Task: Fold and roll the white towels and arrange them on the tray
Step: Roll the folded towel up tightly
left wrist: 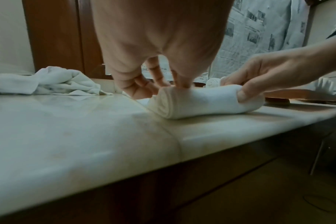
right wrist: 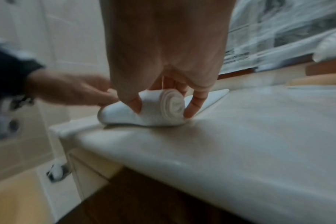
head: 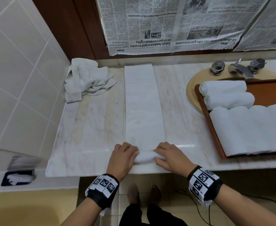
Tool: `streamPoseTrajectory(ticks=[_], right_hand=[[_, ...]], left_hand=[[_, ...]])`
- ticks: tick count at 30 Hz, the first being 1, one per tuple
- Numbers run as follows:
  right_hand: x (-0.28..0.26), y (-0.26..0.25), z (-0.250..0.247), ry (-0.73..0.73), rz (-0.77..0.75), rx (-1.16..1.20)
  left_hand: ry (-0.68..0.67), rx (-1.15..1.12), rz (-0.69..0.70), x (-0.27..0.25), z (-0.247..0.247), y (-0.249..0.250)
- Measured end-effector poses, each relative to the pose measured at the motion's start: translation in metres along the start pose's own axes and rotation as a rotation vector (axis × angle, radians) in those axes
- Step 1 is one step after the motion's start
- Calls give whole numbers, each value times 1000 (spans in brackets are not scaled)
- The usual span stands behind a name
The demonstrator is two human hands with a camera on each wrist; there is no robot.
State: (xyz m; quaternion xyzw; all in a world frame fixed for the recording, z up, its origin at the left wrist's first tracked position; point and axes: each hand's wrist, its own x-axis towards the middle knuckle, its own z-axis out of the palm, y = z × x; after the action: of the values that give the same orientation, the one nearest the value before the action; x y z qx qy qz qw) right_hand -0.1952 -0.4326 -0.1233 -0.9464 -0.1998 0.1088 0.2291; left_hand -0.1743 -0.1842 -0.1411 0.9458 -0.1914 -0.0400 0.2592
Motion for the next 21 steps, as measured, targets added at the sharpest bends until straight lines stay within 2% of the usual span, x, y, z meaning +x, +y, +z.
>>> streamPoseTrajectory(ticks=[3, 5, 7, 9, 13, 17, 19, 21], right_hand=[[1, 0, -9, -17, 105, 135], [2, -2, -14, -23, 135, 184], [3, -3, -13, -20, 99, 166], [6, -4, -9, 25, 75, 129], [9, -4, -4, 175, 31, -138], [10, 0, 0, 103, -21, -172], [16, 2, 0, 68, -5, -111], [24, 2, -6, 19, 64, 41]], left_hand=[[-50, 61, 103, -8, -2, -8], [-79, 83, 116, -10, -3, -12], [-119, 14, 47, -6, -5, -12], [-146, -130, -80, 0, -7, -9], [-132, -234, -195, 10, -6, 0], [-91, -189, -310, 19, -8, 4], [-42, -87, -282, 21, -10, 6], [19, 18, -131, 21, -8, 7]])
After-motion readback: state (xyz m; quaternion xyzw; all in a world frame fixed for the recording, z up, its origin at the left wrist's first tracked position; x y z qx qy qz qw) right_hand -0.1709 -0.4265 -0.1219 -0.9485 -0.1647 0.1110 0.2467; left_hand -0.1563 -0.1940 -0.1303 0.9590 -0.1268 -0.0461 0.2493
